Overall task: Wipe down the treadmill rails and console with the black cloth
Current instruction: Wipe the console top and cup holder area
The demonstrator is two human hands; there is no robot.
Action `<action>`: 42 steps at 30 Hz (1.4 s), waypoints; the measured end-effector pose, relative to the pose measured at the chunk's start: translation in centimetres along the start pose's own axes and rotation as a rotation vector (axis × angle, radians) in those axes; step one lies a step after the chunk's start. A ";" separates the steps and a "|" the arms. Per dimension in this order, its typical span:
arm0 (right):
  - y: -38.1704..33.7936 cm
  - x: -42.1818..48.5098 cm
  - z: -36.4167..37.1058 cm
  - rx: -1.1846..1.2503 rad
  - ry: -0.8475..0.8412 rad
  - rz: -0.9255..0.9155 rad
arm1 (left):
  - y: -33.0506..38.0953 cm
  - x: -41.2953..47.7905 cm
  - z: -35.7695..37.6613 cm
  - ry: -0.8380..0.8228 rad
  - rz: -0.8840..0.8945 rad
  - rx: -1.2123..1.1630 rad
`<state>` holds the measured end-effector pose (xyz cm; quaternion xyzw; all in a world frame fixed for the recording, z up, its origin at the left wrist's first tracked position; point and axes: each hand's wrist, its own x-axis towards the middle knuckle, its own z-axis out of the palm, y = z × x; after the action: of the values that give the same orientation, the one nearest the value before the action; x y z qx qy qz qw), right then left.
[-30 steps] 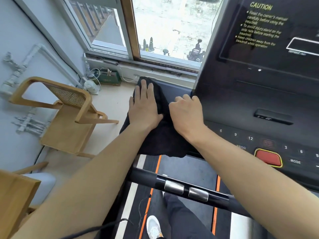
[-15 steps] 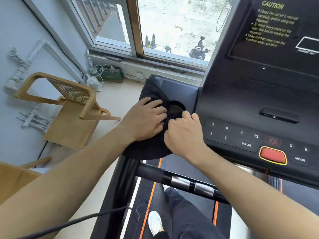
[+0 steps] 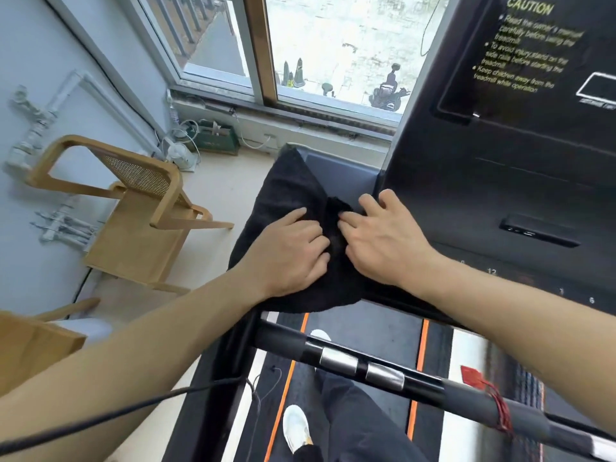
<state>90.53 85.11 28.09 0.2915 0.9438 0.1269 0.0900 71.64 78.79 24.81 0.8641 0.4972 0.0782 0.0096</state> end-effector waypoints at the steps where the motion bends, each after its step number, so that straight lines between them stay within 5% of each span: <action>1: -0.4 0.1 -0.1 0.014 -0.004 0.029 | -1.0 -0.6 -0.1 -0.007 0.029 0.024; 8: -6.2 -0.2 -1.7 0.242 0.007 0.252 | -4.8 0.8 -1.4 -0.203 0.078 0.194; 11: -7.4 0.0 -1.4 0.331 0.063 0.334 | -3.2 0.6 -0.5 -0.228 -0.053 0.107; 16: -5.4 -2.5 0.3 0.269 0.223 0.386 | 0.4 -2.4 -0.1 -0.030 -0.262 -0.197; 22: -3.6 -3.7 -0.3 0.173 0.222 0.580 | 1.3 -1.7 0.2 -0.098 -0.572 -0.108; 28: -6.7 0.5 -0.7 0.530 -0.116 0.638 | -0.9 4.9 2.0 -0.167 -0.413 0.066; 34: -5.5 4.0 0.8 0.440 -0.080 0.751 | -3.6 8.7 1.9 -0.178 -0.398 0.091; 42: -11.2 -0.7 -0.5 0.542 -0.032 0.659 | 0.5 0.3 1.6 -0.166 -0.463 0.042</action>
<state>85.09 75.66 25.37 0.5924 0.7980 -0.1083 -0.0207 72.40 78.90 23.28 0.7306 0.6809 -0.0075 0.0502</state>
